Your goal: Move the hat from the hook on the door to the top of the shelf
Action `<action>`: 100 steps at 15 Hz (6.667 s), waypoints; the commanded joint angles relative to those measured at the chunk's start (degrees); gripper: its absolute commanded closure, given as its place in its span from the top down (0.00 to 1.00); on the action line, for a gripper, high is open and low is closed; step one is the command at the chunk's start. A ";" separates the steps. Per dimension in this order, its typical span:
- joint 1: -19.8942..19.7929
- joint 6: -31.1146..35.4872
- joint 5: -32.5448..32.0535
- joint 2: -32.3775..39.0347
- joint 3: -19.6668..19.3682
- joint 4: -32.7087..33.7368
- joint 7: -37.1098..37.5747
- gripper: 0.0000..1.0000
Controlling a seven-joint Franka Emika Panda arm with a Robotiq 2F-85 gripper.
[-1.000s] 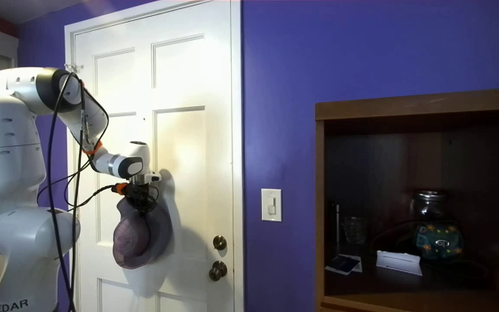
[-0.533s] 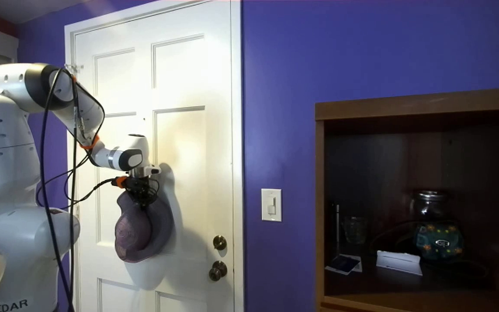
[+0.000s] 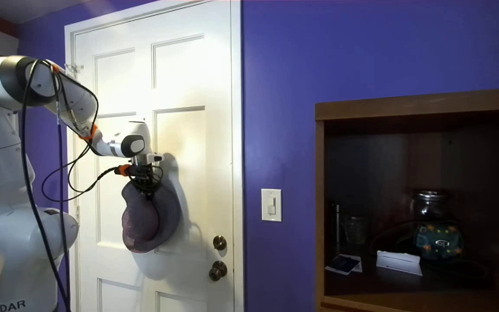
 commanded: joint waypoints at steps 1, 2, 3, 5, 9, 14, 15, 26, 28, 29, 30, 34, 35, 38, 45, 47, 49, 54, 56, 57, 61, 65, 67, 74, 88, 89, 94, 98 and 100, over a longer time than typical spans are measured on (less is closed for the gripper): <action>-1.57 -4.00 -2.75 -3.38 -0.36 1.38 1.90 0.02; -1.89 -4.96 -2.98 -4.11 -0.56 1.71 1.98 0.02; -2.30 -5.73 -3.21 -4.93 -0.68 1.86 2.24 0.02; -3.25 -7.09 -3.61 -7.37 -0.89 1.74 3.37 0.02; -5.28 -9.98 -4.74 -12.45 -1.38 1.37 5.99 0.02; -4.49 -9.62 -3.32 -11.49 -1.74 1.77 4.59 0.07; -4.52 -9.62 -3.35 -11.51 -1.75 1.77 4.64 0.07; -13.02 -10.78 -6.87 -16.76 -4.57 2.81 12.64 0.02; -14.76 -11.11 -7.42 -17.75 -4.85 3.19 14.56 0.02; -15.15 -11.19 -7.53 -18.05 -4.83 3.15 15.51 0.02; -15.64 -11.45 -7.78 -18.49 -4.91 3.32 16.42 0.02; -11.67 -11.86 -3.74 -15.06 -3.59 1.72 16.18 0.07; -11.39 -11.86 -3.73 -14.87 -3.49 1.58 16.17 0.07; -11.41 -11.86 -3.72 -14.77 -3.55 1.58 16.17 0.07; -12.23 -29.07 -3.35 -19.50 -3.11 4.00 21.78 0.02; -14.06 -31.27 -7.04 -21.92 -2.23 3.77 23.40 0.02; -16.48 -32.05 -12.30 -24.91 -2.00 3.34 23.73 0.02; -22.70 -33.17 -19.47 -29.94 -3.90 3.85 24.93 0.02; -21.86 -32.12 -18.25 -28.53 -4.15 3.72 23.76 0.02; -22.54 -32.13 -18.51 -29.00 -4.43 3.68 23.54 0.07; -21.98 -32.12 -18.48 -28.46 -4.18 3.49 23.51 0.07; -24.06 -32.59 -19.96 -28.36 -5.37 4.98 24.18 0.02; -26.00 -32.84 -21.44 -28.91 -7.17 6.32 23.78 0.02; -31.64 -28.21 -26.42 -26.93 -15.27 13.84 21.55 0.02; -36.12 -23.18 -25.75 -23.23 -19.88 20.53 24.28 0.02; -37.03 -22.79 -25.68 -22.20 -20.47 22.33 25.34 0.02; -40.15 -19.08 -24.98 -16.72 -24.25 31.73 27.50 0.02; -40.36 -17.51 -24.73 -16.84 -25.40 31.70 26.47 0.07; -40.48 -16.96 -24.64 -14.88 -26.13 34.03 26.75 0.07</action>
